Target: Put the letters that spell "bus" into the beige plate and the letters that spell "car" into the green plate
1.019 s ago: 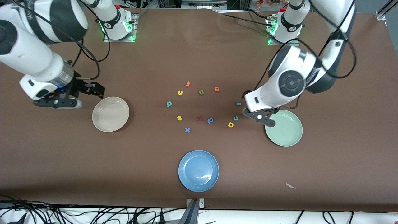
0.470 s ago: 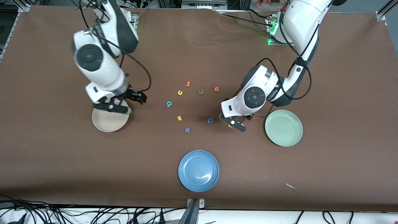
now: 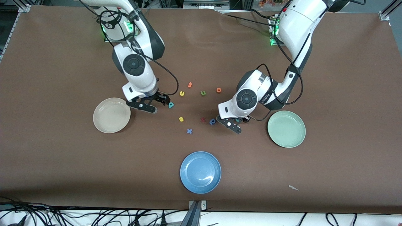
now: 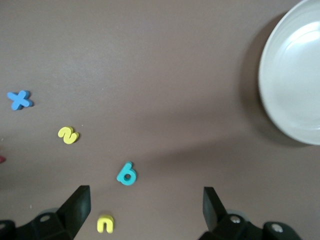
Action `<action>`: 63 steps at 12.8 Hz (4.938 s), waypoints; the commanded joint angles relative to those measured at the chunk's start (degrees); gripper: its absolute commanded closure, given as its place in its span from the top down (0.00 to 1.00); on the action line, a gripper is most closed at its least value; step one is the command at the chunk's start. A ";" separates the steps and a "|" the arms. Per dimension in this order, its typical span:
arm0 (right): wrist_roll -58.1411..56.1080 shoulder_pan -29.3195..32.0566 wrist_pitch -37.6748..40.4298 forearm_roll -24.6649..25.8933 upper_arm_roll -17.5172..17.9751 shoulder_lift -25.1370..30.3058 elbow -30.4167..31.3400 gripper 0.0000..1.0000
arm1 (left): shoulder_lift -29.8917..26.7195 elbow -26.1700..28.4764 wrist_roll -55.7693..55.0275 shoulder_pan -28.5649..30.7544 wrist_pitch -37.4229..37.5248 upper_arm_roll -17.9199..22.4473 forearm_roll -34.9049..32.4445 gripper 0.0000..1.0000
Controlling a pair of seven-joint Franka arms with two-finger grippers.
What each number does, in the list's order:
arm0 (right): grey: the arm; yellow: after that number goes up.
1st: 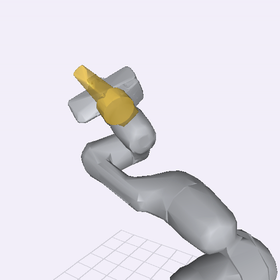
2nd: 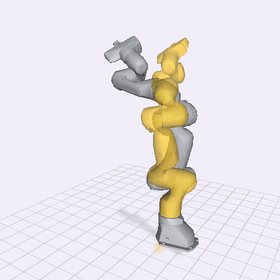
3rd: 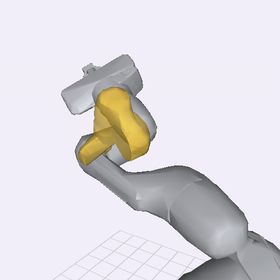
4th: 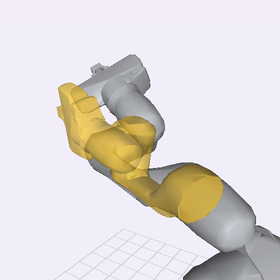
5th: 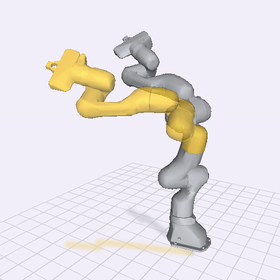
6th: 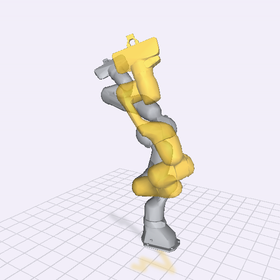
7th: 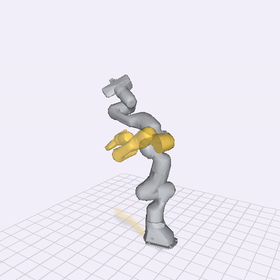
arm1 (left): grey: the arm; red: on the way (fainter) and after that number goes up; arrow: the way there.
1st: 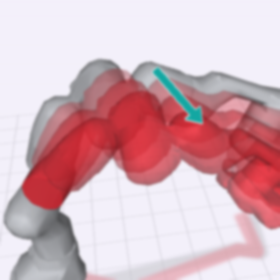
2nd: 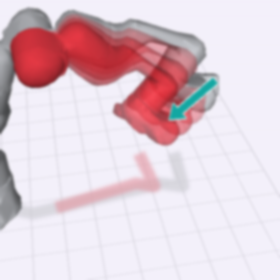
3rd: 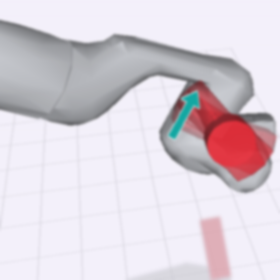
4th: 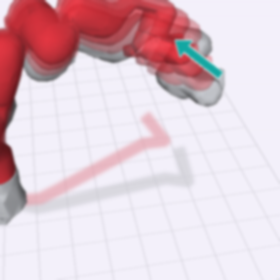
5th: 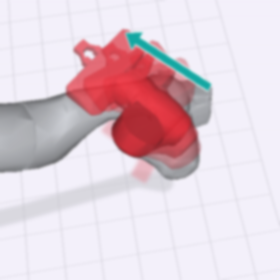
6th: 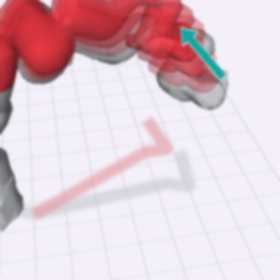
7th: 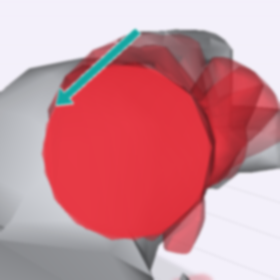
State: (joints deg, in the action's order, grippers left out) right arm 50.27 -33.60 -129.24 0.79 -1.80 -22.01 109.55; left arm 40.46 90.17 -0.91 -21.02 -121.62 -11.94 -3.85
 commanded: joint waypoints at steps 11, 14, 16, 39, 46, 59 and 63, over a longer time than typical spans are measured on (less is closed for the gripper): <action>30.41 -3.31 -13.21 -3.68 -0.22 -9.10 0.49 0.99 | 1.20 5.45 -1.38 0.10 -7.57 0.52 -8.02 0.65; 30.32 -3.40 -16.29 -5.98 -0.05 -9.10 2.94 0.99 | 1.20 6.69 -1.20 0.19 -9.77 0.69 -8.37 0.49; 30.15 -3.40 -20.41 -5.98 0.30 -9.01 5.75 0.99 | 1.11 6.69 -1.11 0.36 -9.69 0.60 -10.65 0.32; 27.95 -2.87 -21.49 -5.98 1.53 -8.66 7.88 0.54 | -5.92 5.81 4.87 13.02 7.54 0.96 -17.07 0.57; 27.07 -2.52 -21.49 -5.98 1.53 -8.66 7.70 0.44 | -6.19 3.61 -6.61 10.83 7.72 -1.15 -10.22 1.00; 26.72 -2.52 -20.35 -5.89 1.53 -8.66 6.48 0.13 | 7.62 -7.90 -16.75 1.78 -4.50 -1.15 -4.23 0.77; 15.87 -1.03 -5.53 -5.98 -0.04 -6.30 -0.11 0.12 | 7.79 -6.50 -18.51 1.42 -4.50 -0.98 -4.32 0.73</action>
State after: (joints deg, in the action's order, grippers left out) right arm 72.98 -35.93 -141.78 -4.28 -1.06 -30.85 111.72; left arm 47.77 83.95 -18.40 -18.94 -126.30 -13.58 -8.77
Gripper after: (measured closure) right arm 0.722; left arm 0.247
